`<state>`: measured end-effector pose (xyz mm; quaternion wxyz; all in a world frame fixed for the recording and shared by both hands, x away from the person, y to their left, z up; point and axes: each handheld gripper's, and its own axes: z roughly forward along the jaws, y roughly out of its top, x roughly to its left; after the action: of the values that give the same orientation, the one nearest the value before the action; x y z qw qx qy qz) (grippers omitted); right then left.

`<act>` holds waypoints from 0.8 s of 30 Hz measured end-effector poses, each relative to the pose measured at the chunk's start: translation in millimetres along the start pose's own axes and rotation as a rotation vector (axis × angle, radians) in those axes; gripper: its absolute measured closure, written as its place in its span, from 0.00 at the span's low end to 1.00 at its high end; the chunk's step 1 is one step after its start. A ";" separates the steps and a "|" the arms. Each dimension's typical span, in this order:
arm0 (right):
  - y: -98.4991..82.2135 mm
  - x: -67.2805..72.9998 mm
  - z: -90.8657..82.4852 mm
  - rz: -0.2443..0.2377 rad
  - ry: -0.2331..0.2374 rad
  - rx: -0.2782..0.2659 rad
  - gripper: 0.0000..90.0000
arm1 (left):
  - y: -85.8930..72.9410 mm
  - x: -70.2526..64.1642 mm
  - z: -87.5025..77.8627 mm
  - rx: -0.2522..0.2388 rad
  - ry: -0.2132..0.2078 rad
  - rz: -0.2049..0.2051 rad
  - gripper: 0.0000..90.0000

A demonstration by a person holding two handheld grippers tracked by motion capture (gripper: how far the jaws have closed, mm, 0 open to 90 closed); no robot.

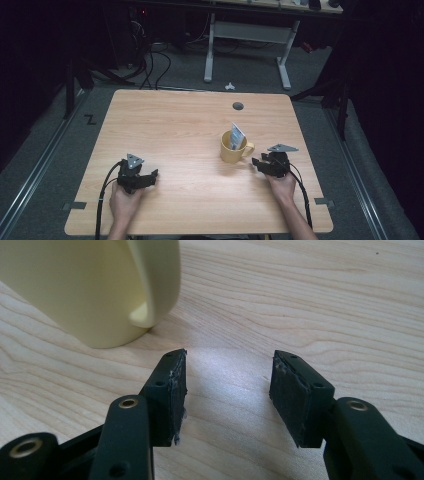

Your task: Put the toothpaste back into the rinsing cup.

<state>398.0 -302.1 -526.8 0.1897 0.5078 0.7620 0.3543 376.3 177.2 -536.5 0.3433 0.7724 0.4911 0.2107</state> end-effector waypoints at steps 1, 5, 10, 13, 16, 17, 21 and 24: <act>-0.9 -0.6 0.5 0.005 -0.003 0.000 0.54 | 0.0 0.0 0.0 0.000 0.000 0.000 0.25; -2.9 -2.0 0.1 0.015 -0.010 -0.005 0.54 | 0.0 0.0 0.0 0.000 0.000 0.000 0.25; -3.5 -0.5 0.2 0.001 -0.022 -0.006 0.54 | 0.0 0.0 0.0 0.000 0.000 0.000 0.25; -3.8 1.4 0.7 -0.020 -0.032 -0.005 0.53 | 0.0 0.0 0.0 0.000 0.000 0.000 0.25; -3.8 3.4 1.1 -0.043 -0.045 -0.001 0.52 | 0.0 -0.1 0.0 0.000 0.000 0.000 0.25; -3.9 5.2 1.2 -0.050 -0.054 0.003 0.52 | 0.0 0.0 0.0 0.000 0.000 0.000 0.25; -5.0 8.0 0.7 -0.064 -0.066 0.005 0.49 | -0.1 -0.1 0.0 0.000 -0.001 0.001 0.25; -6.1 9.2 -0.3 -0.061 -0.069 0.008 0.48 | -0.1 0.0 0.0 0.000 -0.001 0.001 0.25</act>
<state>390.1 -295.4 -530.3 0.2245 0.4968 0.7716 0.3278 376.2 177.2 -536.6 0.3437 0.7726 0.4905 0.2104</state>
